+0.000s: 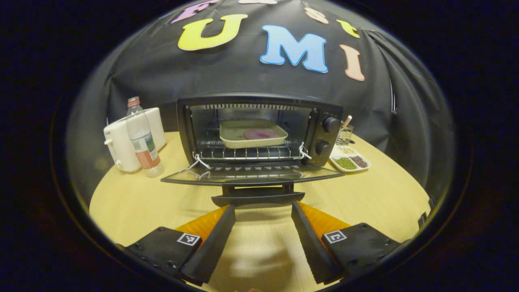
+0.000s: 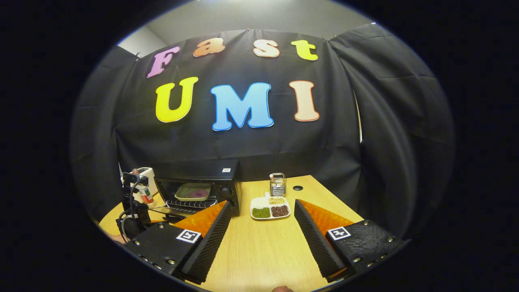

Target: Open the electric oven with the left hand, put the food in, and close the electric oven.

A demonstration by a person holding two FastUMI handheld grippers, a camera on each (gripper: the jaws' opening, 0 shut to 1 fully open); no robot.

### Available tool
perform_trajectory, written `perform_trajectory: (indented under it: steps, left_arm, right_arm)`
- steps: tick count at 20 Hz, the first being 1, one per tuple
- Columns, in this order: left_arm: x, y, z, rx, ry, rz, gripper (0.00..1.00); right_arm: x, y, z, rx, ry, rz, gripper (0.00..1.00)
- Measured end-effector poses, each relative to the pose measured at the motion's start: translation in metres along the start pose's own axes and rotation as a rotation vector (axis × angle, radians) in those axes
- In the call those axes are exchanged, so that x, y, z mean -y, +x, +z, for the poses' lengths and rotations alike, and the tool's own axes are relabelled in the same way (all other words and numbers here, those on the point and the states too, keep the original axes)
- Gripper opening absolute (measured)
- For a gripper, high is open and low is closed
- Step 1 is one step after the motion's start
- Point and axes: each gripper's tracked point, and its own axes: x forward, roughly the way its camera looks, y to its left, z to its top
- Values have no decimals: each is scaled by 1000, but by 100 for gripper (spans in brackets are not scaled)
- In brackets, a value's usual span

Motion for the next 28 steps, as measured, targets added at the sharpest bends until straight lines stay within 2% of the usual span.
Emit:
perform_trajectory:
  steps: [2,4,5,7,8,10,14,17,22,23,25,26,27,28]
  left_arm:
    - [-1,-2,10,18,0,-1,90]
    - [-1,-3,18,28,-8,0,91]
    - [-2,-3,24,39,-10,0,95]
    - [-3,-2,36,63,-3,1,91]
    - [-3,-1,42,78,3,2,95]
    - [-3,3,60,108,12,0,91]
    - [-7,17,89,154,23,2,99]
    - [-15,18,114,211,44,15,95]
    - [2,-25,153,320,110,-3,94]
    - [8,-40,161,348,117,4,99]
    - [23,-76,173,398,105,15,98]
    - [33,-95,179,430,93,19,94]
    - [41,-113,184,462,85,23,99]
    - [48,-131,185,482,79,29,94]
  right_arm:
    - [-2,0,-4,-12,16,12,98]
    - [-4,3,-9,-24,16,9,98]
    - [-4,4,-9,-25,14,5,98]
    - [-4,3,-9,-25,13,0,98]
    - [-5,3,-9,-24,11,-2,98]
    - [-5,2,-10,-27,8,-11,98]
    - [-4,3,-10,-28,11,-15,98]
    - [-3,4,-9,-18,8,-17,98]
    - [-2,-2,12,59,-4,-13,98]
    - [3,5,24,76,-8,-13,100]
    - [12,6,32,100,-25,-7,98]
    - [15,5,34,103,-30,7,98]
    - [17,2,35,104,-29,26,98]
    - [21,-2,37,107,-26,42,98]
